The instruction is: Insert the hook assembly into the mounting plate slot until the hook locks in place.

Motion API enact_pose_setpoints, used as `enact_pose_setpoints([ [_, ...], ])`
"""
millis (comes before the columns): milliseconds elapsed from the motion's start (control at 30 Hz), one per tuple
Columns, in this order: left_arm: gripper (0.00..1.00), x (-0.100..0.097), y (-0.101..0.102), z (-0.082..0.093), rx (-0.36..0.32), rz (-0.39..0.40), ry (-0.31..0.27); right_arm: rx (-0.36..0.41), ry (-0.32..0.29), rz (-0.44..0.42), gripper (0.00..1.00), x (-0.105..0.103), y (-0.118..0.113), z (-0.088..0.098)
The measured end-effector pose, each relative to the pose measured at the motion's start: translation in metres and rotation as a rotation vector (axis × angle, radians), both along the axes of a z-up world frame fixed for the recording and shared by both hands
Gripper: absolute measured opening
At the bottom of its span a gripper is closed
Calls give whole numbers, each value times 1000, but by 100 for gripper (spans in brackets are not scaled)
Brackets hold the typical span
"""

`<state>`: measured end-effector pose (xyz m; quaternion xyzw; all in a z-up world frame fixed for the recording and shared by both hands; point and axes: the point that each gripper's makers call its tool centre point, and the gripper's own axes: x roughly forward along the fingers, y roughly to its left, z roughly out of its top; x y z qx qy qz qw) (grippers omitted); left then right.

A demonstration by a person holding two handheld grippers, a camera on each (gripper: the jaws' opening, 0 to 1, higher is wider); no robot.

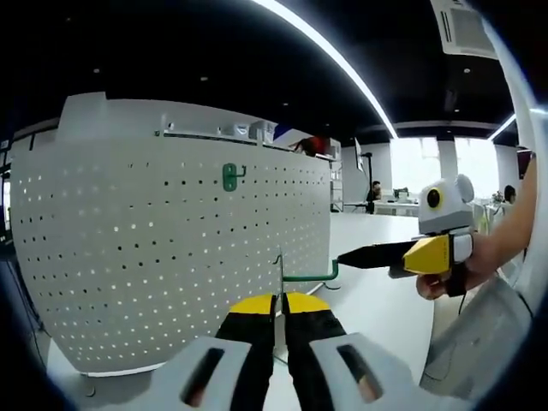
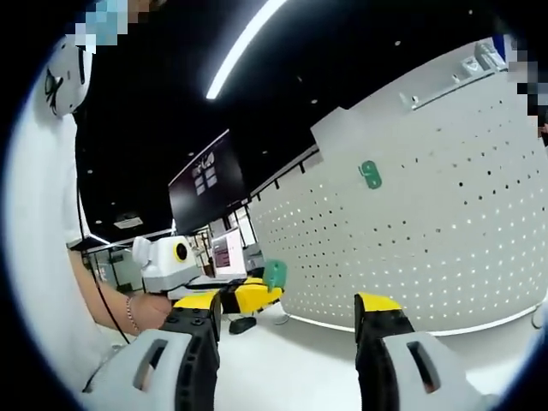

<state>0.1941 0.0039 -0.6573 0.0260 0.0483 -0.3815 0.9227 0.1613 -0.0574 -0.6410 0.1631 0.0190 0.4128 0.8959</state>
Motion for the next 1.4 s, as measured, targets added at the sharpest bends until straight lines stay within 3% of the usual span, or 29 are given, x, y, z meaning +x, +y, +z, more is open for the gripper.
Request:
enact_pose_setpoints([
  [400, 3, -6, -12, 1, -24, -13, 15, 5, 6, 25, 59, 3, 10, 1],
  [500, 3, -8, -17, 1, -27, -15, 18, 17, 35, 37, 56, 2, 13, 1],
  [1033, 3, -18, -29, -3, -48, -19, 44, 42, 54, 41, 43, 1, 18, 1],
  [1400, 3, -22, -34, -6, -57, -17, 57, 32, 51, 54, 28, 1, 22, 0],
])
